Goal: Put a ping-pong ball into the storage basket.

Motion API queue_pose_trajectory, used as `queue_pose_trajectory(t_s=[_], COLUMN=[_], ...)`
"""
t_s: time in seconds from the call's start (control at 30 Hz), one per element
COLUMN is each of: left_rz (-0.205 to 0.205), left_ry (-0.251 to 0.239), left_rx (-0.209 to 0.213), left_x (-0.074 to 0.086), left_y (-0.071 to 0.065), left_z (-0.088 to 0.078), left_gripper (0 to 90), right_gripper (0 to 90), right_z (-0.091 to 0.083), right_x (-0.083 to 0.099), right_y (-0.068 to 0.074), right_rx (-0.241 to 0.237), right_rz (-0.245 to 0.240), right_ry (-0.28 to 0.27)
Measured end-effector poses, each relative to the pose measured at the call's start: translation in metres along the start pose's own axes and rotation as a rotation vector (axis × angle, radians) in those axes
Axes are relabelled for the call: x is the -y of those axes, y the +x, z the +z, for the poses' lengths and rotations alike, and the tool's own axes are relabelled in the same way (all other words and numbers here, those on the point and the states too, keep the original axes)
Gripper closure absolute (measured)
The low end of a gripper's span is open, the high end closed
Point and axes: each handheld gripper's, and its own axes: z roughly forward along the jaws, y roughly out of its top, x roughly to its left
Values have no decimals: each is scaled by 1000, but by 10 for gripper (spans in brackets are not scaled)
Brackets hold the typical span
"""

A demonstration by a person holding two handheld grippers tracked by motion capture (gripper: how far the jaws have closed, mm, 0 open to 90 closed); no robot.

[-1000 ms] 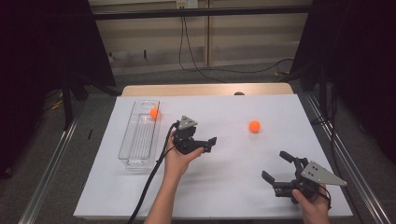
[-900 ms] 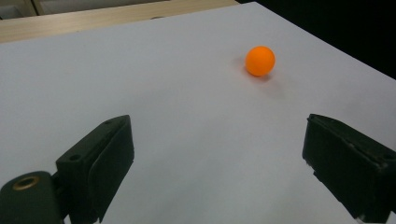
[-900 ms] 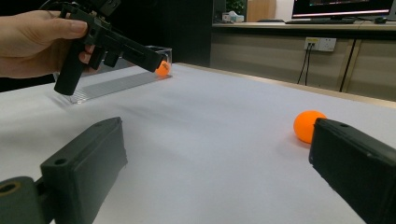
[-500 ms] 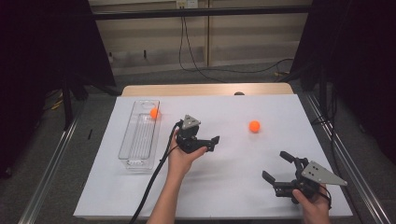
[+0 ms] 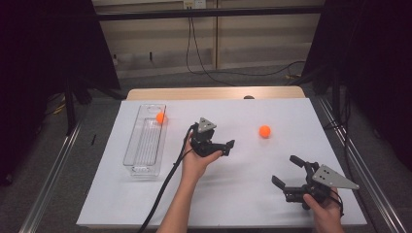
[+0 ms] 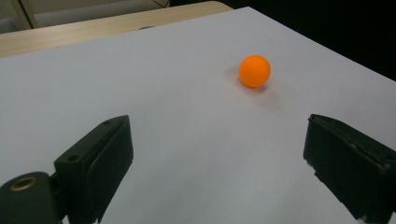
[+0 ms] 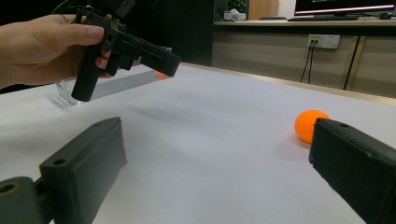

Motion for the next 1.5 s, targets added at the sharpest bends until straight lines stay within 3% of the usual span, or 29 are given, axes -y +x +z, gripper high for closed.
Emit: queue_pose_trajectory(t_s=[0.43,0.73,1.27,1.5], left_rz=[18,37,39,39], left_ry=[10,7,10,9], left_rx=[26,20,45,36], left_x=[-3,-5,-11,-12], left_y=[-10,-11,-22,-22], left_z=[17,18,34,38], left_gripper=[84,84,84,84], right_gripper=[26,27,32,34], right_z=[-1,-1,-5,-6], right_x=[1,1,2,1], right_y=[-1,-1,-1,-1], right_rx=[8,10,12,13], right_rz=[1,-5,-5,-8], right_ry=[23,23,16,11])
